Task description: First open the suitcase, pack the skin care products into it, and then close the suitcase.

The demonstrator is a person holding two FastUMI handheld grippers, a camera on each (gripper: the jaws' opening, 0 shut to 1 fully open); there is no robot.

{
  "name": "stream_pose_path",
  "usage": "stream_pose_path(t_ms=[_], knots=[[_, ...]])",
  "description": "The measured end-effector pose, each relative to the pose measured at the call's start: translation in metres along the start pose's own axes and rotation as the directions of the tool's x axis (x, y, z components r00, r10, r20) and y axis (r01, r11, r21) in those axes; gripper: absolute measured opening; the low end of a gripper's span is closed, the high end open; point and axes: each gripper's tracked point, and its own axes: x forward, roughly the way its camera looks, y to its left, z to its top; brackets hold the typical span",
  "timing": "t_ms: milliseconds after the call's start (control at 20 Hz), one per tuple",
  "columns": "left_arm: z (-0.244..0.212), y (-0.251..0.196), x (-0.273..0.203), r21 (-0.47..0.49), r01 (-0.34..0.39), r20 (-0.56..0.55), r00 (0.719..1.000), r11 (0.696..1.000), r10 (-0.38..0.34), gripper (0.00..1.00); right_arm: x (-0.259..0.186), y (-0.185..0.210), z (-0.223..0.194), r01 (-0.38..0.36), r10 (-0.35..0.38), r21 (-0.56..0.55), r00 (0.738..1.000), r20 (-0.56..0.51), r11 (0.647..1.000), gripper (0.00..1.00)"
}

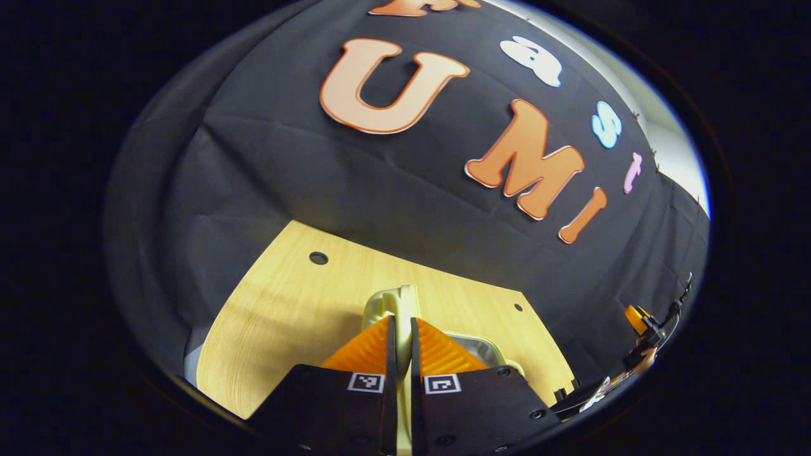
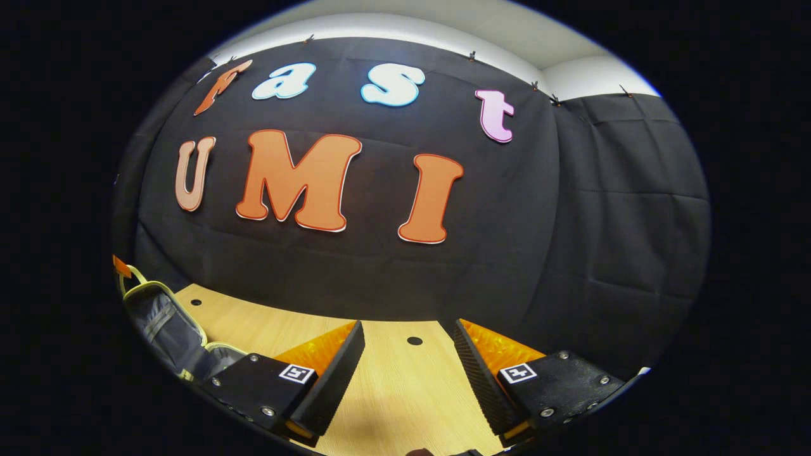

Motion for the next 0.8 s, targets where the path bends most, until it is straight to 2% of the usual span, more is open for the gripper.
stream_pose_path(t_ms=[150, 450, 800], knots=[[0.001, -0.038, -0.006, 0.014, 0.039, 0.028, 0.999, 0.999, -0.040, 0.08, 0.005, 0.012, -0.003, -0.052, 0.052, 0.001, 0.999, 0.004, 0.999, 0.90], [-0.004, -0.104, -0.008, 0.021, 0.069, 0.066, 0.995, 0.997, -0.071, 0.08, 0.015, 0.038, -0.010, -0.173, 0.173, -0.002, 0.985, 0.000, 0.985, 0.91], [-0.030, -0.198, 0.012, 0.014, 0.161, 0.058, 0.985, 0.987, -0.161, 0.09, 0.024, 0.044, -0.018, -0.253, 0.253, 0.042, 0.967, 0.000, 0.967, 0.91]])
